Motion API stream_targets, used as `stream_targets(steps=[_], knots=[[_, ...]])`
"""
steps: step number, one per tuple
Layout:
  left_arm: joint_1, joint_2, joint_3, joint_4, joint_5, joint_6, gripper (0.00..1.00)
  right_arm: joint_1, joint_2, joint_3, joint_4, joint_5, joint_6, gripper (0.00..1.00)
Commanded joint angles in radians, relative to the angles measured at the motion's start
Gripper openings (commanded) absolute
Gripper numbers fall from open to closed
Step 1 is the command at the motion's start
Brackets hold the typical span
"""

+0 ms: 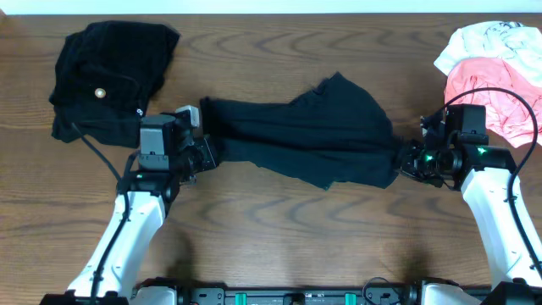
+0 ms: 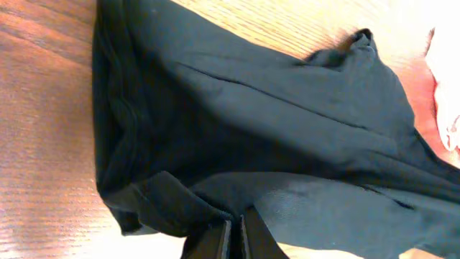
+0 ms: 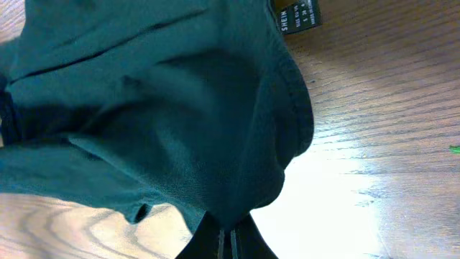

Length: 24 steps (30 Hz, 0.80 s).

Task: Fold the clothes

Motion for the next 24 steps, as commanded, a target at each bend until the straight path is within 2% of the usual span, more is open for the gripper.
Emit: stream_targets(steps=[1,10,15,16,18,19,22,24], knots=[[0.001,0.014,0.037,0.005,-0.064,-0.014,0.06,-0.006,-0.016,0.02,0.004,0.047,0.021,0.01],[0.001,0.015,0.037,0.035,-0.095,-0.013,0.06,-0.006,-0.016,0.02,0.089,0.051,0.164,0.01],[0.0,0.016,0.037,0.029,-0.093,-0.013,0.06,-0.006,-0.016,0.02,0.119,0.051,0.172,0.01],[0.0,0.016,0.037,0.026,-0.093,-0.013,0.06,-0.007,-0.016,0.02,0.119,0.051,0.172,0.06],[0.0,0.016,0.037,0.019,-0.093,-0.013,0.06,-0.007,-0.016,0.02,0.117,0.051,0.155,0.4],[0.0,0.016,0.037,0.019,-0.093,-0.013,0.06,-0.007,-0.016,0.02,0.115,0.051,0.143,0.5],[0.0,0.016,0.037,0.012,-0.093,-0.012,0.06,-0.006,-0.02,0.02,0.105,0.051,0.093,0.55],[0.0,0.016,0.037,0.008,-0.093,-0.011,0.06,-0.006,-0.03,0.02,0.099,0.051,0.06,0.53]])
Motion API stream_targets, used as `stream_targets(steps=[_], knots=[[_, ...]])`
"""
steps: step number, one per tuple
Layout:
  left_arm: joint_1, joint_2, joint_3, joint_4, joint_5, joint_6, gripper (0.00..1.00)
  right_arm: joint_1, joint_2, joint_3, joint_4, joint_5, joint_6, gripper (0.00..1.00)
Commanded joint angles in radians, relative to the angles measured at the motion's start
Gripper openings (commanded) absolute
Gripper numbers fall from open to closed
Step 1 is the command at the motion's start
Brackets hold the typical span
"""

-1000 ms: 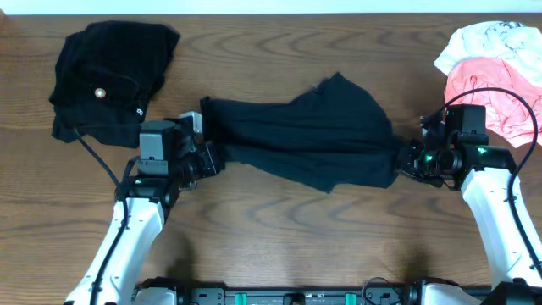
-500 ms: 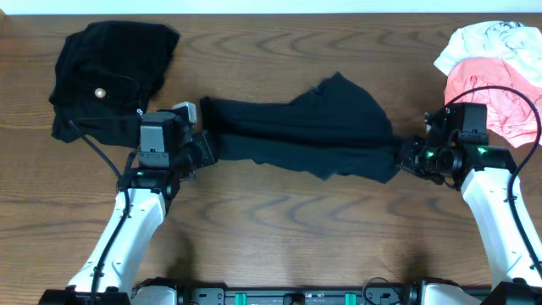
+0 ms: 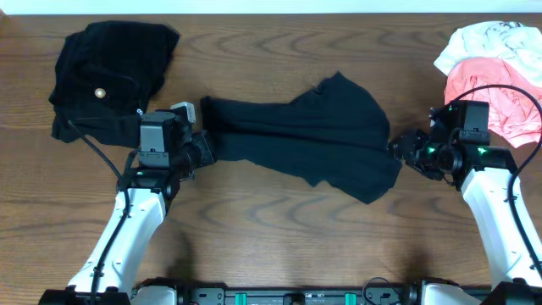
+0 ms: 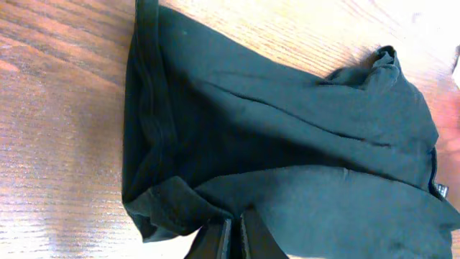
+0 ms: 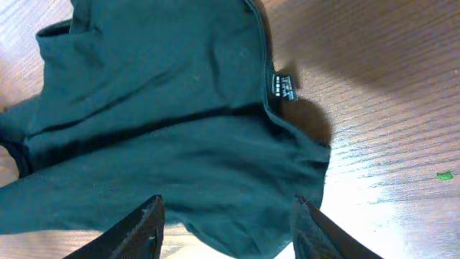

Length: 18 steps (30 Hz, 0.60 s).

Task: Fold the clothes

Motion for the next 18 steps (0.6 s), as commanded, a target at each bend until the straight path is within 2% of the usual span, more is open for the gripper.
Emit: stream_targets(steps=[1,5,10,15,18], knots=[[0.0,0.005,0.027,-0.007,-0.017,-0.005,0.06,-0.005,-0.038,0.02,-0.008,0.006,-0.081,0.52],[0.0,0.005,0.027,-0.018,-0.017,0.002,0.06,0.024,-0.091,0.02,-0.04,0.006,-0.221,0.46],[0.001,0.005,0.027,-0.017,-0.017,0.003,0.06,0.136,-0.158,0.014,-0.169,0.009,-0.407,0.42],[0.001,0.005,0.027,-0.016,-0.017,0.003,0.06,0.282,-0.179,-0.035,-0.24,0.113,-0.417,0.4],[0.001,0.005,0.027,-0.016,-0.017,0.003,0.06,0.361,-0.176,-0.077,-0.243,0.207,-0.312,0.4]])
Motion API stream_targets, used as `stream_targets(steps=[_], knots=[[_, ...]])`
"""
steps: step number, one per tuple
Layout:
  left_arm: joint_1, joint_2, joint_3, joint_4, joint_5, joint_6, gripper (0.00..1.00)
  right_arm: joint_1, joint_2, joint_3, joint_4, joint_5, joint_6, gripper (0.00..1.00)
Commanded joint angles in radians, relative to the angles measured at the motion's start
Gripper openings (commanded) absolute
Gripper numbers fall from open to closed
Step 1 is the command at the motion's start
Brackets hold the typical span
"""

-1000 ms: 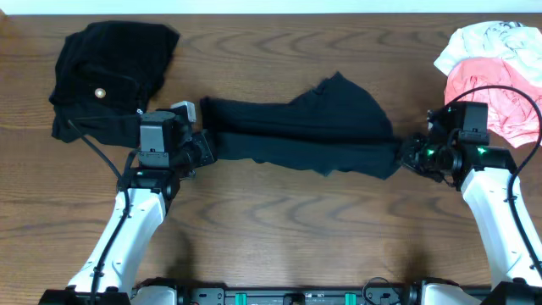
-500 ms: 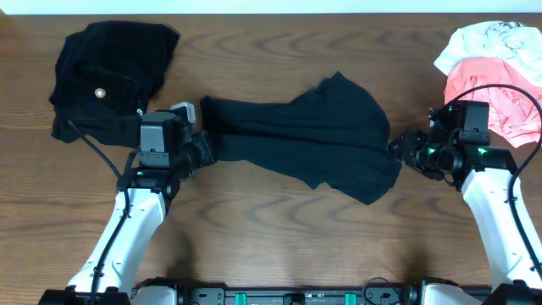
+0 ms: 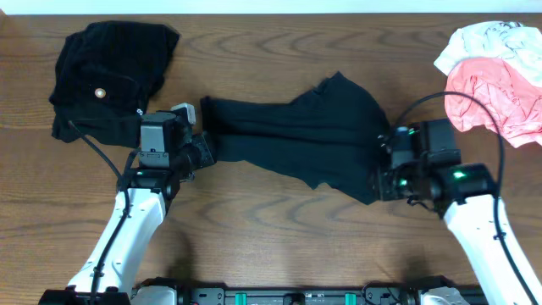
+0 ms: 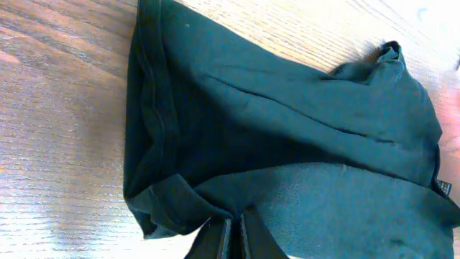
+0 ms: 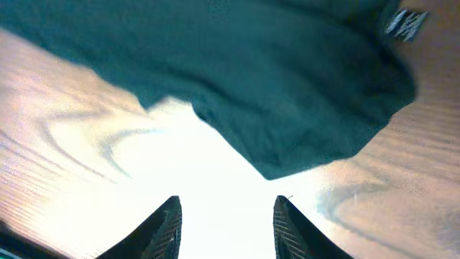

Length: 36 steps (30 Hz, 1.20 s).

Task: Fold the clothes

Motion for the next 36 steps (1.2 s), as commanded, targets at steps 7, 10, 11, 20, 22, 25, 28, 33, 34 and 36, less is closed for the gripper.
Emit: stream_targets(steps=[7,10,11,20,22,25,28,33,34,36], knots=[[0.0,0.005,0.026,-0.001,-0.016,0.003,0.06,0.153,0.003,-0.14,0.039,0.229,0.177,0.41],[0.001,0.005,0.026,-0.001,-0.016,0.003,0.06,0.181,0.008,-0.183,0.093,0.245,0.186,0.41],[0.001,0.005,0.026,-0.001,-0.015,0.003,0.06,0.191,0.014,-0.197,0.111,0.255,0.195,0.41],[0.001,0.005,0.026,-0.001,-0.015,0.002,0.06,0.221,0.114,-0.248,0.242,0.315,0.191,0.43],[0.0,0.005,0.026,-0.001,-0.015,0.002,0.06,0.221,0.151,-0.248,0.27,0.315,0.176,0.43],[0.0,0.005,0.026,-0.001,-0.015,0.002,0.06,0.221,0.206,-0.248,0.306,0.325,0.154,0.44],[0.0,0.005,0.026,-0.001,-0.015,0.002,0.06,0.22,0.25,-0.248,0.335,0.362,0.154,0.45],[0.0,0.005,0.026,-0.001,-0.015,0.002,0.06,0.22,0.293,-0.248,0.377,0.393,0.15,0.46],[0.0,0.005,0.026,-0.001,-0.015,0.002,0.06,0.22,0.303,-0.248,0.387,0.394,0.15,0.46],[0.0,0.005,0.026,-0.001,-0.015,0.002,0.06,0.22,0.325,-0.248,0.407,0.394,0.15,0.46]])
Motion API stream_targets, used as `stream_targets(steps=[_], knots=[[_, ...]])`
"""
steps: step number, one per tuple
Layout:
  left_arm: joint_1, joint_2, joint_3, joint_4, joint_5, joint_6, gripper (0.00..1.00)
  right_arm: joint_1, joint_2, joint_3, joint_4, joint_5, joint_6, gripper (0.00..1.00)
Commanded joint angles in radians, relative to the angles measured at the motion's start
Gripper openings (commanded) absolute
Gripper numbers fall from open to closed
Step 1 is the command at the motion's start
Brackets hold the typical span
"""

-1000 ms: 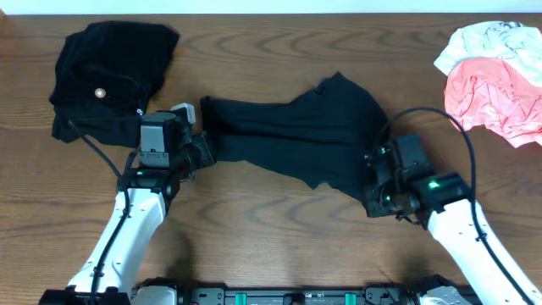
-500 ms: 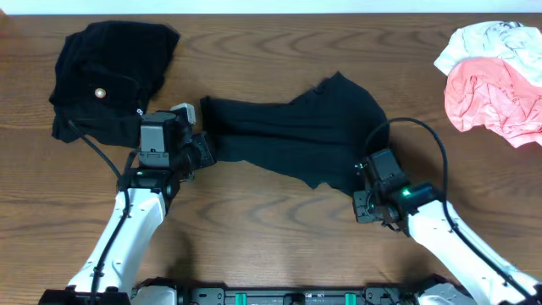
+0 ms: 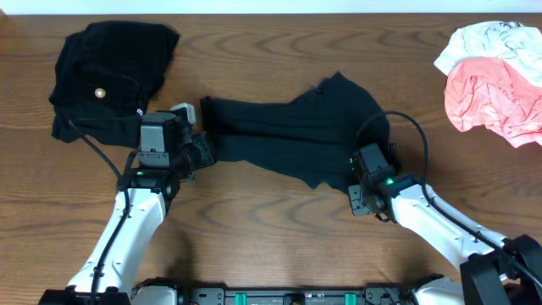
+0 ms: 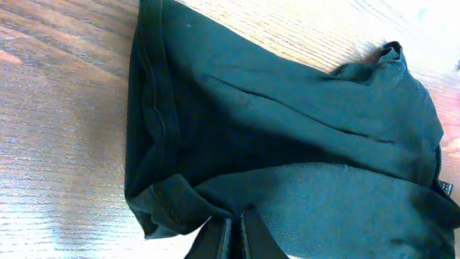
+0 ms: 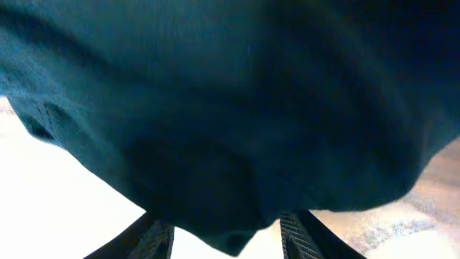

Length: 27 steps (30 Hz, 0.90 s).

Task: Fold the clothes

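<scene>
A dark green garment (image 3: 296,135) lies spread across the middle of the table. My left gripper (image 3: 206,152) is shut on its lower left corner (image 4: 180,205), fingers (image 4: 215,241) pinched together on the hem. My right gripper (image 3: 362,193) is open at the garment's lower right edge; in the right wrist view the dark cloth (image 5: 230,122) fills the frame and a fold hangs between the spread fingers (image 5: 158,241).
A black garment (image 3: 106,72) with a pale button is heaped at the back left. A pink garment (image 3: 491,97) and a white one (image 3: 487,42) are piled at the back right. The right arm's cable (image 3: 406,127) loops over the garment's right end.
My right gripper moved left and slightly nearer, to the garment's lower right edge, with cloth now between its open fingers. The left gripper kept its grip and place.
Both grippers were shut on the garment's ends, stretching it. Then the right gripper was open and off the cloth, which lay slack. It then hovered open near the lower right flap, and now sits at that flap's edge. The left grip held throughout.
</scene>
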Motion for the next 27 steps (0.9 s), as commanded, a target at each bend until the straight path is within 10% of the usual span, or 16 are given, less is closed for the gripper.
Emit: stream_targets(steps=[1,5,10,27], knots=[[0.0,0.005,0.026,-0.001,-0.013,0.002,0.06,0.009,0.053,-0.007,0.029,0.037,-0.013,0.44],[0.0,0.005,0.026,-0.001,-0.013,0.002,0.06,0.009,0.089,-0.007,0.051,0.037,-0.013,0.4],[0.0,0.005,0.026,-0.001,-0.013,0.002,0.06,0.009,0.092,-0.002,0.053,0.055,-0.027,0.02],[0.0,0.003,0.026,-0.111,-0.013,0.035,0.06,-0.014,-0.129,0.245,-0.177,0.061,-0.026,0.01]])
